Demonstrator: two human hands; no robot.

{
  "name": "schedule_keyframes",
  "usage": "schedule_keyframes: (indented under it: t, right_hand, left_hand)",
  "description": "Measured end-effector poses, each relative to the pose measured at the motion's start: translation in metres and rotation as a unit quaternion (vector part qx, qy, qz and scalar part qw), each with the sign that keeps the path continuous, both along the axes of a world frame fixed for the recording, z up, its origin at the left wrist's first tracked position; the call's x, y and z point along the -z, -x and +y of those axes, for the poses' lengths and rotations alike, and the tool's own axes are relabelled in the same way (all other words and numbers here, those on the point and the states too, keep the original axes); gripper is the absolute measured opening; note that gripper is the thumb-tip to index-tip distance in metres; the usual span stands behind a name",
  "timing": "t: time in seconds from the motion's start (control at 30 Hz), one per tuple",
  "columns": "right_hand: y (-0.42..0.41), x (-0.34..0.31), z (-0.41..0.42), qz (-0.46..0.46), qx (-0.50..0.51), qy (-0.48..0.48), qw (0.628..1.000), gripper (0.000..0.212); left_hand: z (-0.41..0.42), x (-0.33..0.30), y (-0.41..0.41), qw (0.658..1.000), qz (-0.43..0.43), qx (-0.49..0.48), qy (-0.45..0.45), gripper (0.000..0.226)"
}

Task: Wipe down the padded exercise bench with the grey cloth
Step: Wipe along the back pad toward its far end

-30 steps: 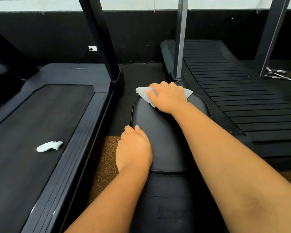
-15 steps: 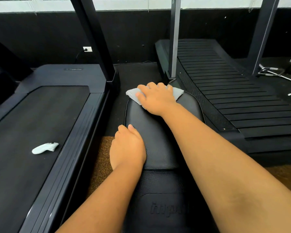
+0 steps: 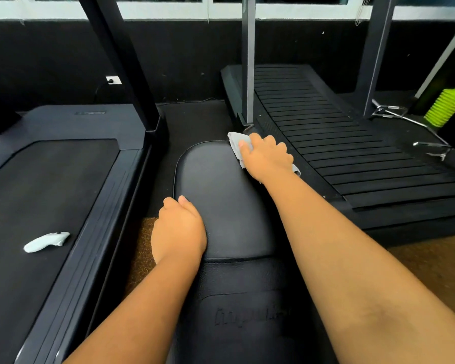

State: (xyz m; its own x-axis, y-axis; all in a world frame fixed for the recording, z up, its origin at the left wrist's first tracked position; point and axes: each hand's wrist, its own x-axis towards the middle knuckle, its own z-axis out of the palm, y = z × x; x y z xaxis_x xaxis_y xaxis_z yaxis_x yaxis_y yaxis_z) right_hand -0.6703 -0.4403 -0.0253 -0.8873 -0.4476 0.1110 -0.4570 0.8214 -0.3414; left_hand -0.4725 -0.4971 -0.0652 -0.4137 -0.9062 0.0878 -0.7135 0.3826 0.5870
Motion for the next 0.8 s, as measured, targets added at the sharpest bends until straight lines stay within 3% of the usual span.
schedule_keyframes:
  t: [0.37,0.8]
  right_hand:
    - [-0.042,0.036,0.054,-0.079,0.13,0.08,0.985,0.068]
    - [-0.008,0.013,0.004,-0.038,0.175,0.058,0.982,0.058]
  left_hand:
    - [0.0,0.0,0.0,1.0,-0.003,-0.003,-0.003,0.044]
    - [-0.002,0.003,0.001,1.0,-0.001,-0.011,0.002,0.041]
